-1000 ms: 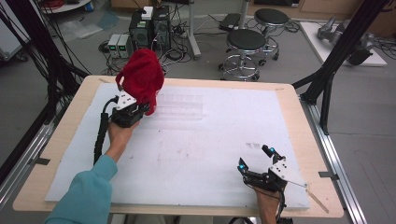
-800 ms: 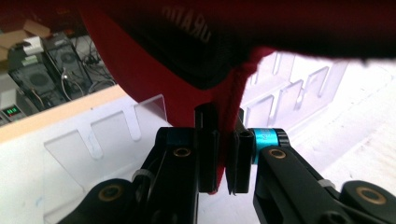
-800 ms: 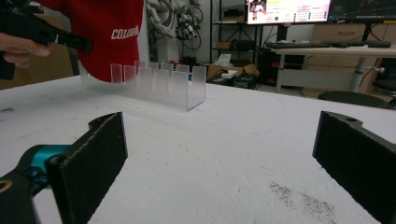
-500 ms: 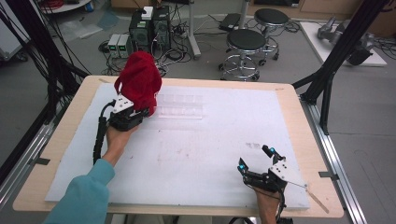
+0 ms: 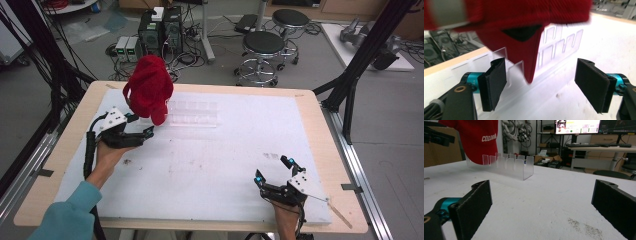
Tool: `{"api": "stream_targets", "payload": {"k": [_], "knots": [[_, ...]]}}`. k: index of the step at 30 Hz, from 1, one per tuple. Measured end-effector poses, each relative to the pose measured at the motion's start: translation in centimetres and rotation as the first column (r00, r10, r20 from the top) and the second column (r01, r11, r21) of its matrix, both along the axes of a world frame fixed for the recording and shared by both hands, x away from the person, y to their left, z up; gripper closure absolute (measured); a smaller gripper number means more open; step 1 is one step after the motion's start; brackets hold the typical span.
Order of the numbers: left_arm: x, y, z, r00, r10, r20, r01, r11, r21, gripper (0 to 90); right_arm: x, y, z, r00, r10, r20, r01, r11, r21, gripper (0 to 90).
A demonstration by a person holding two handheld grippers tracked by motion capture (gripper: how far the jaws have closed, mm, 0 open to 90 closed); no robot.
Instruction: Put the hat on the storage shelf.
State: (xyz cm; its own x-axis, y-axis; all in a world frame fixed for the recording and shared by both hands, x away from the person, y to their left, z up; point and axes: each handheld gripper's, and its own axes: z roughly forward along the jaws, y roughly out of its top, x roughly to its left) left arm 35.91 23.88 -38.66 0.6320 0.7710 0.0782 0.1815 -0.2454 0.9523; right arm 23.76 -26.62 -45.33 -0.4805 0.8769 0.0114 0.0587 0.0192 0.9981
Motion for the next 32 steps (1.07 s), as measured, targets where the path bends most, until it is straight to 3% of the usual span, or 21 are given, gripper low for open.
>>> {"api": "stream_targets", "payload": {"k": [1,4,6,8,9,10,11,15,18,22,23,32], "knots": [[-1.0,1.1,0.1,0.9997,-0.001,0.023,0.002,0.9999,-0.015,26.1,0.0,0.0,0.0,1.0000,0.001,0.000,-0.001,1.000,0.001,2.0],[-2.0,2.0,0.1,0.9990,-0.014,0.042,0.014,0.9997,-0.021,25.2,0.0,0.0,0.0,1.0000,0.000,0.005,0.000,1.000,0.001,2.0],[-3.6,3.2,-0.1,0.9964,-0.031,0.079,0.033,0.9993,-0.019,24.1,0.0,0.0,0.0,1.0000,0.000,0.003,0.000,1.000,0.005,2.0],[-5.2,4.3,-0.8,0.9923,-0.042,0.117,0.045,0.9986,-0.026,22.0,0.0,0.0,0.0,1.0000,0.000,0.007,0.000,1.000,0.002,2.0],[-6.5,5.4,-1.7,0.9908,-0.046,0.127,0.053,0.9971,-0.054,20.8,0.0,0.0,0.0,0.9999,0.000,0.011,0.000,1.000,-0.002,2.0],[-6.5,5.4,-1.7,0.9908,-0.046,0.127,0.053,0.9971,-0.054,20.4,0.0,0.0,0.0,0.9999,0.000,0.011,0.000,1.000,-0.002,2.0],[-7.6,6.2,-2.8,0.9907,-0.033,0.132,0.044,0.9960,-0.077,20.4,0.0,0.0,0.0,1.0000,-0.003,0.009,0.003,1.000,-0.001,2.0],[-8.7,7.3,-4.2,0.9944,-0.029,0.101,0.039,0.9951,-0.091,19.0,-0.2,0.1,-0.1,0.9998,-0.009,0.019,0.009,1.000,-0.004,2.0],[-9.6,8.2,-5.3,0.9951,-0.020,0.097,0.034,0.9896,-0.140,18.9,-0.2,0.1,-0.1,0.9997,-0.011,0.022,0.011,1.000,-0.005,2.0],[-10.4,8.9,-6.4,0.9920,-0.012,0.126,0.035,0.9829,-0.181,19.0,-0.2,0.1,-0.1,0.9996,-0.014,0.024,0.014,1.000,-0.007,2.0],[-10.8,9.1,-6.5,0.9881,-0.001,0.154,0.033,0.9787,-0.202,18.9,-0.2,0.1,-0.1,0.9997,-0.014,0.021,0.014,1.000,-0.007,2.0],[-10.9,9.1,-6.6,0.9878,0.017,0.155,0.015,0.9784,-0.206,18.7,-0.4,-0.1,-0.2,0.9990,-0.023,0.039,0.022,1.000,0.020,2.0]]}}
